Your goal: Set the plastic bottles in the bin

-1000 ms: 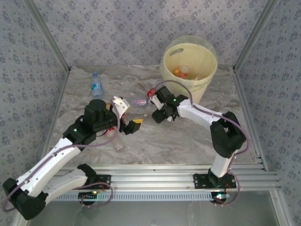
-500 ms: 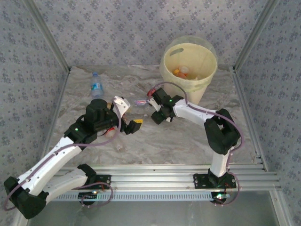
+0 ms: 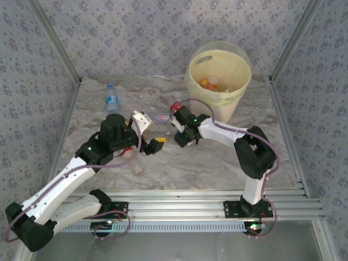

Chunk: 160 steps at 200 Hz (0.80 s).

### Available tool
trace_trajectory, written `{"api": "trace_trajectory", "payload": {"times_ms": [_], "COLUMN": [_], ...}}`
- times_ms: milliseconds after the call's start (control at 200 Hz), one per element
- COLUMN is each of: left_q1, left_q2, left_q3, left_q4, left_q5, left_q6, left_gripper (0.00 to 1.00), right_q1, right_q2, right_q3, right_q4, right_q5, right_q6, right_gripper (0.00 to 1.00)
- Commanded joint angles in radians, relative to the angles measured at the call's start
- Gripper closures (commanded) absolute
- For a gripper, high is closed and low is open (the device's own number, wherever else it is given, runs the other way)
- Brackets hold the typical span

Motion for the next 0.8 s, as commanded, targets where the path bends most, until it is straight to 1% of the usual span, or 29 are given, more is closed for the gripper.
{"api": "trace_trajectory", "payload": {"times_ms": [0, 135, 470, 795], "left_q1": [-0.006, -0.009, -0.011, -0.013], "left_q2": [-0.002, 0.013, 0.017, 0.021], "left_q3": [-0.008, -0.013, -0.017, -0.013], "left_q4": [0.02, 0.026, 0.031, 0.037], "left_q5": [0.014, 0.021, 0.018, 0.042], "left_q6": [-0.022, -0.034, -0.039, -0.048], "left_gripper": [0.01, 0.02, 0.02, 0.0], "right_q1": [-0.001, -0.007, -0.009, -0.017], "right_q2": [-0.01, -0.011, 0.005, 0.03], "right_q3": [-0.023, -0.031, -0.033, -0.022], "right_q4": [-0.018, -0.015, -0.014, -0.048], "right_q5": [-0.022, -0.045, -0.059, -0.073], "right_q6": [0.018, 0.006, 0.005, -0.003], "right_gripper": [0.33, 0.33, 0.33, 0.37]}}
